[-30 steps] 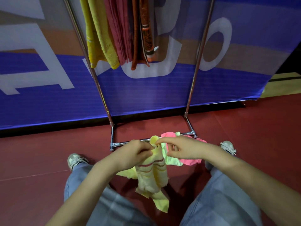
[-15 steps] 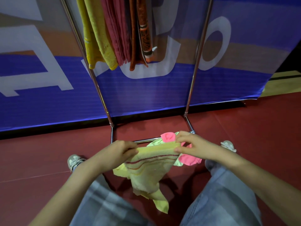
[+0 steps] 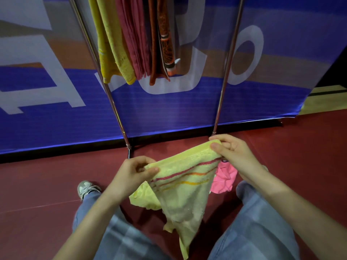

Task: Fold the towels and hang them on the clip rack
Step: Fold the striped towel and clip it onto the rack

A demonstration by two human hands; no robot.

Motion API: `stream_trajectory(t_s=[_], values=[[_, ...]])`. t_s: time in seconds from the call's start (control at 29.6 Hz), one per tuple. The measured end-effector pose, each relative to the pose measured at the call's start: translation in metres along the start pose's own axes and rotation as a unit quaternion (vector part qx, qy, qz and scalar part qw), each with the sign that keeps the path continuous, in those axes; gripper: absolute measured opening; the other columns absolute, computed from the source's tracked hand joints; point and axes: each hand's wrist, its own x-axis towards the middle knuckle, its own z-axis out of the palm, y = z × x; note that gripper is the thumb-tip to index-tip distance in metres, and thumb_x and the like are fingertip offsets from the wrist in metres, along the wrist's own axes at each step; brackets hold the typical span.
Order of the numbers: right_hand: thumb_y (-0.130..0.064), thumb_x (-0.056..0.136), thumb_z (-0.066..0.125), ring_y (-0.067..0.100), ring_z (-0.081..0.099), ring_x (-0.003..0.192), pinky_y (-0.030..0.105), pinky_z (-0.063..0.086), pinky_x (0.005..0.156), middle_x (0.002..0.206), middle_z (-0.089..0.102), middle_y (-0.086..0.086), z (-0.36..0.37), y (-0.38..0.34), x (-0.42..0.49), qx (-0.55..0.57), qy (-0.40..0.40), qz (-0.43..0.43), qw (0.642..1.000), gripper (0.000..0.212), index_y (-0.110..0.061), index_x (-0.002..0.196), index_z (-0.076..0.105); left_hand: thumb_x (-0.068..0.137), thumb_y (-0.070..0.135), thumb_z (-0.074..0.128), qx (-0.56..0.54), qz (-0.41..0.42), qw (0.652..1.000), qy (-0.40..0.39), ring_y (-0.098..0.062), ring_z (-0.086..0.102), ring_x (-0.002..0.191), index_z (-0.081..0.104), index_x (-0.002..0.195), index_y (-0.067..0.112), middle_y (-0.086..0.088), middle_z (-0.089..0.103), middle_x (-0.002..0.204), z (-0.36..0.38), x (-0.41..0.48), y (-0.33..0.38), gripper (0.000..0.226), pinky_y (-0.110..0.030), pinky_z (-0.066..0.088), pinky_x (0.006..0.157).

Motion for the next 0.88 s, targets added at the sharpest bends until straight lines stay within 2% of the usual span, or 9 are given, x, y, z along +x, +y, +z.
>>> stream_trajectory(t_s=[0.1, 0.2, 0.3, 0.37, 0.44, 0.51, 0.61, 0.74, 0.88], values=[[-0.005, 0.081, 0.061, -0.002, 0.062, 0.058, 0.011, 0.050, 0.060, 0.057, 0.069, -0.009, 0.000, 0.008, -0.004, -0.025, -0.001, 0.030, 0.999, 0.012, -0.016, 0.081, 0.065, 0.079, 0.002, 0.064, 0.045, 0.024, 0.997, 0.055, 0.000, 0.054, 0.050, 0.066, 0.071, 0.017, 0.011, 0.063, 0.050, 0.007, -0.004, -0.003, 0.017, -0.011, 0.043, 0.055], [-0.005, 0.079, 0.064, -0.002, 0.058, 0.052, 0.011, 0.047, 0.057, 0.050, 0.065, -0.008, 0.001, 0.010, -0.007, -0.076, -0.004, 0.029, 0.997, 0.012, -0.015, 0.075, 0.062, 0.080, 0.006, 0.064, 0.075, 0.035, 0.992, 0.090, 0.004, 0.052, 0.049, 0.066, 0.073, 0.024, 0.019, 0.061, 0.050, 0.012, -0.003, -0.003, 0.019, -0.012, 0.043, 0.056], [0.001, 0.079, 0.062, 0.010, 0.049, 0.053, 0.019, 0.038, 0.051, 0.054, 0.059, 0.003, -0.003, 0.003, -0.009, -0.090, -0.027, -0.004, 0.996, 0.019, -0.017, 0.077, 0.058, 0.082, -0.001, 0.059, 0.121, 0.054, 0.988, 0.079, 0.010, 0.053, 0.052, 0.069, 0.088, 0.011, 0.020, 0.060, 0.051, 0.016, 0.000, 0.006, 0.017, -0.005, 0.038, 0.055], [0.000, 0.080, 0.062, 0.018, 0.045, 0.060, 0.023, 0.035, 0.054, 0.063, 0.053, 0.014, -0.008, -0.002, -0.011, -0.121, -0.074, -0.013, 0.990, 0.018, -0.018, 0.077, 0.058, 0.083, -0.003, 0.056, 0.136, 0.070, 0.986, 0.070, 0.015, 0.054, 0.055, 0.068, 0.095, 0.008, 0.017, 0.062, 0.067, 0.015, 0.002, 0.015, 0.020, -0.001, 0.038, 0.055], [-0.002, 0.080, 0.064, 0.019, 0.044, 0.062, 0.022, 0.036, 0.055, 0.064, 0.051, 0.013, -0.015, -0.007, -0.010, -0.170, -0.113, -0.010, 0.979, 0.018, -0.018, 0.074, 0.059, 0.084, -0.003, 0.055, 0.148, 0.083, 0.984, 0.052, 0.015, 0.057, 0.059, 0.067, 0.097, 0.006, 0.013, 0.062, 0.073, 0.010, 0.004, 0.023, 0.020, -0.001, 0.039, 0.056], [-0.002, 0.077, 0.067, 0.016, 0.047, 0.060, 0.018, 0.038, 0.054, 0.059, 0.054, 0.002, -0.020, -0.012, -0.008, -0.196, -0.127, 0.000, 0.973, 0.020, -0.018, 0.069, 0.058, 0.083, 0.000, 0.057, 0.186, 0.103, 0.977, 0.032, 0.013, 0.058, 0.068, 0.069, 0.093, 0.007, 0.014, 0.063, 0.075, 0.004, 0.005, 0.028, 0.017, -0.002, 0.041, 0.061], [-0.001, 0.073, 0.070, -0.001, 0.050, 0.051, 0.008, 0.041, 0.052, 0.052, 0.053, -0.009, -0.023, -0.013, -0.005, -0.202, -0.090, -0.011, 0.975, 0.024, -0.018, 0.064, 0.056, 0.083, 0.004, 0.057, 0.247, 0.124, 0.961, 0.015, 0.013, 0.057, 0.070, 0.068, 0.089, 0.009, 0.019, 0.060, 0.071, 0.000, 0.008, 0.031, 0.014, -0.006, 0.041, 0.062], [-0.002, 0.073, 0.070, 0.000, 0.042, 0.049, 0.008, 0.037, 0.048, 0.056, 0.045, 0.000, -0.017, -0.012, -0.002, -0.213, -0.027, -0.070, 0.974, 0.028, -0.020, 0.063, 0.051, 0.085, 0.006, 0.056, 0.273, 0.124, 0.953, 0.051, 0.012, 0.057, 0.070, 0.067, 0.092, 0.013, 0.020, 0.057, 0.066, -0.001, 0.012, 0.037, 0.015, -0.007, 0.042, 0.061], [-0.002, 0.069, 0.074, -0.004, 0.050, 0.050, 0.006, 0.041, 0.051, 0.051, 0.058, -0.015, -0.011, -0.042, 0.006, -0.174, 0.079, -0.158, 0.969, 0.033, -0.023, 0.060, 0.051, 0.086, 0.007, 0.056, 0.246, 0.158, 0.951, 0.102, -0.006, 0.059, 0.078, 0.066, 0.092, 0.011, 0.006, 0.063, 0.069, -0.012, 0.015, 0.069, 0.012, -0.013, 0.043, 0.064]])
